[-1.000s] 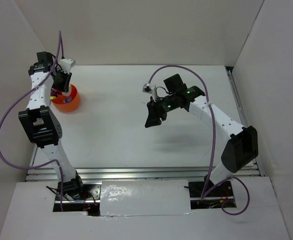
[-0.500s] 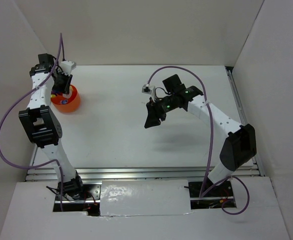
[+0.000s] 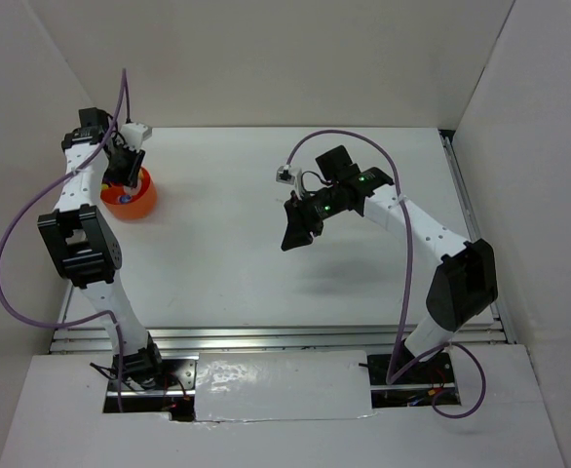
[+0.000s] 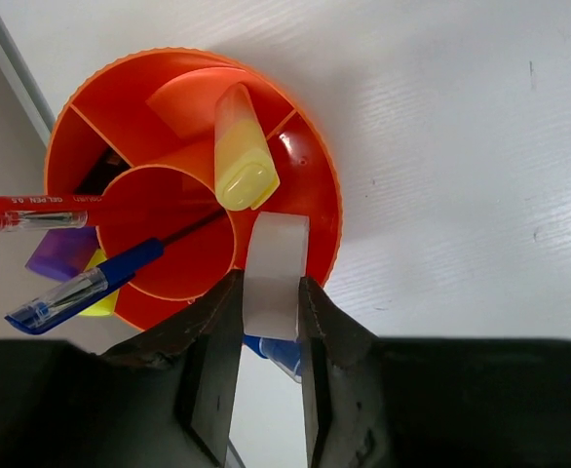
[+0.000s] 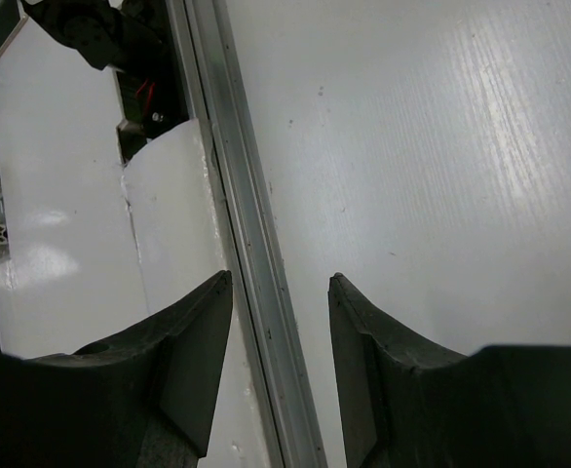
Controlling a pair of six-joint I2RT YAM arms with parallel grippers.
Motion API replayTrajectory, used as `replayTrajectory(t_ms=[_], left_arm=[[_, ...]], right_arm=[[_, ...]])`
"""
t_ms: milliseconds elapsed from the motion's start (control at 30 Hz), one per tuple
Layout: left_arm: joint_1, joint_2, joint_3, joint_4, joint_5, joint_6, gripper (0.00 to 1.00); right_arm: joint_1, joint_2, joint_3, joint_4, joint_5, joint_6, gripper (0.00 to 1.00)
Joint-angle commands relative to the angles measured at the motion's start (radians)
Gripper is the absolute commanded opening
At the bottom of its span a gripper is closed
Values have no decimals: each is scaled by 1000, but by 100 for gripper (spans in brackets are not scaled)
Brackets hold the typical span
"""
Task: Sort the stationery into containers
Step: Place the stationery in the storage box, then reset both arms
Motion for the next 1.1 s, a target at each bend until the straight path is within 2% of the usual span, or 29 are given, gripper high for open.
replayTrajectory(t_ms=[0,133,300,433,467,567,633,667,700,733,767,800,900,933,1067], left_arm=[[-3,-12,-9,19,-10,28,43],[-4,-17,-4,23,-14,25,53],[-4,-43,23,2,33,23,54],[-4,-121,91,-17,192,-23,51],[-4,-165,103,-18,276,-37,51],[-36,-268,103,8,399,-99,56],[-109,-317,54,29,408,-135,67],[-142,-363,34,32,395,-141,70],[-212,-383,-13,39,359,-155,81],[-245,-414,-42,43,345,-168,86],[-260,-428,-99,45,334,-197,99],[-326,-440,-125,49,320,-213,99],[-377,-501,-274,92,342,-244,99],[-389,-544,-321,158,317,-270,99],[-426,-661,-509,245,215,-336,99]], right_arm=[[-9,3,30,3,-18,-12,52],[-7,6,38,-2,-18,-9,52],[-7,0,42,-7,-16,-10,52],[-9,-20,39,-10,10,-7,52],[-12,-33,41,-13,17,-6,52],[-23,-69,36,-11,50,0,52],[-41,-91,29,-8,92,19,58],[-49,-115,27,-5,114,28,66],[-61,-128,22,-4,135,40,96],[-81,-138,15,-5,161,45,100],[-93,-167,9,-8,219,48,100],[-110,-184,3,-8,249,51,100],[-196,-281,-81,12,349,63,100],[-252,-339,-108,16,368,62,100],[-407,-479,-261,44,487,22,100]])
